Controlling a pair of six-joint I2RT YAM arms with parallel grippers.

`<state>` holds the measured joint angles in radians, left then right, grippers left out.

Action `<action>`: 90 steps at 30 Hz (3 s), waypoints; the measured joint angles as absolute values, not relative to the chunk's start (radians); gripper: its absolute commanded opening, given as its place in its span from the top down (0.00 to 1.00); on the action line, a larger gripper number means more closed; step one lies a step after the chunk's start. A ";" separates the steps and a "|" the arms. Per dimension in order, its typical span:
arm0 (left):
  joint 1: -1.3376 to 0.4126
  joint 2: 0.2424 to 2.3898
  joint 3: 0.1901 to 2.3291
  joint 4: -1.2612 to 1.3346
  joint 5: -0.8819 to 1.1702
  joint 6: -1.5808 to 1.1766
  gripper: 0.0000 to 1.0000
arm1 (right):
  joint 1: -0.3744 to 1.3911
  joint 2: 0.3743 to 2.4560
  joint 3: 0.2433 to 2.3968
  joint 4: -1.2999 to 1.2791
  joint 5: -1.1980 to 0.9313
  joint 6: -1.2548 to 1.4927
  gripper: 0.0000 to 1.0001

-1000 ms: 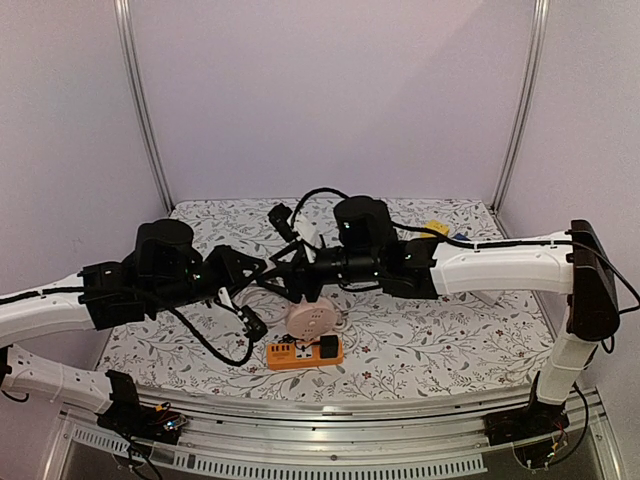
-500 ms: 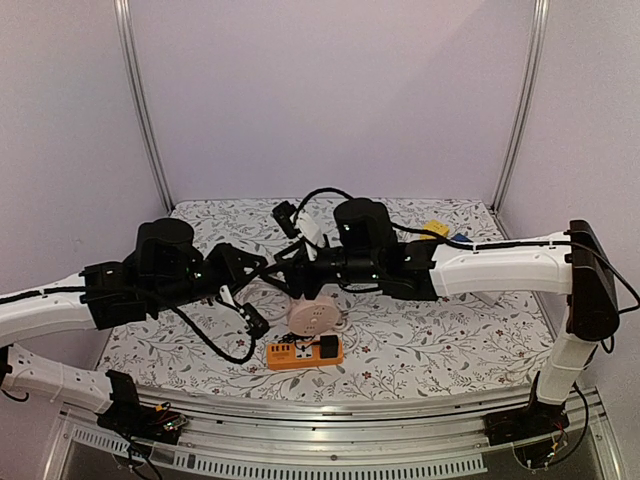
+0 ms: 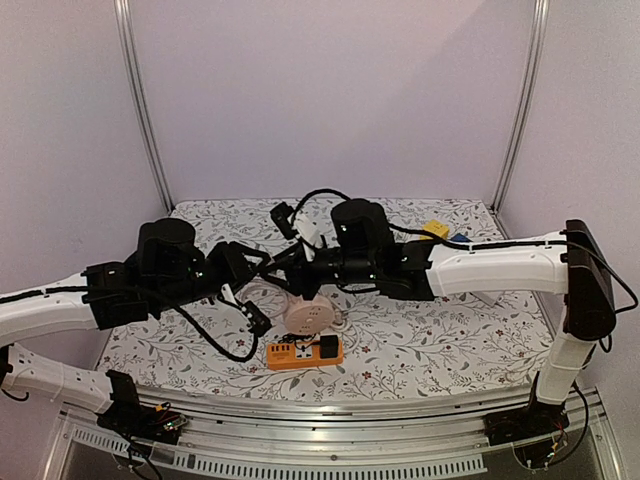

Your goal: Insert the plug

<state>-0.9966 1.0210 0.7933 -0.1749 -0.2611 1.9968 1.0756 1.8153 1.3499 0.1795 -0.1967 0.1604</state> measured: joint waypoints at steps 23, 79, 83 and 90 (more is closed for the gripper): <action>-0.999 1.399 1.111 -0.871 -0.069 0.822 0.03 | 0.746 1.273 1.192 0.060 0.253 0.105 1.00; -1.007 1.761 1.037 -0.661 0.104 -0.116 0.00 | 0.751 0.838 0.847 -0.394 0.292 -0.060 1.00; -1.012 1.756 1.093 -0.815 0.209 0.247 0.00 | 0.751 0.873 0.844 -0.400 0.249 -0.052 1.00; -0.953 1.658 1.130 -1.217 0.123 0.868 0.02 | 0.756 0.926 0.844 -0.409 0.178 0.001 1.00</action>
<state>-0.9535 1.6585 1.1297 -1.2171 0.1226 0.8677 0.7559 0.9260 0.8440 -0.4091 0.1783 0.0010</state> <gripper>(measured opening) 0.993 0.306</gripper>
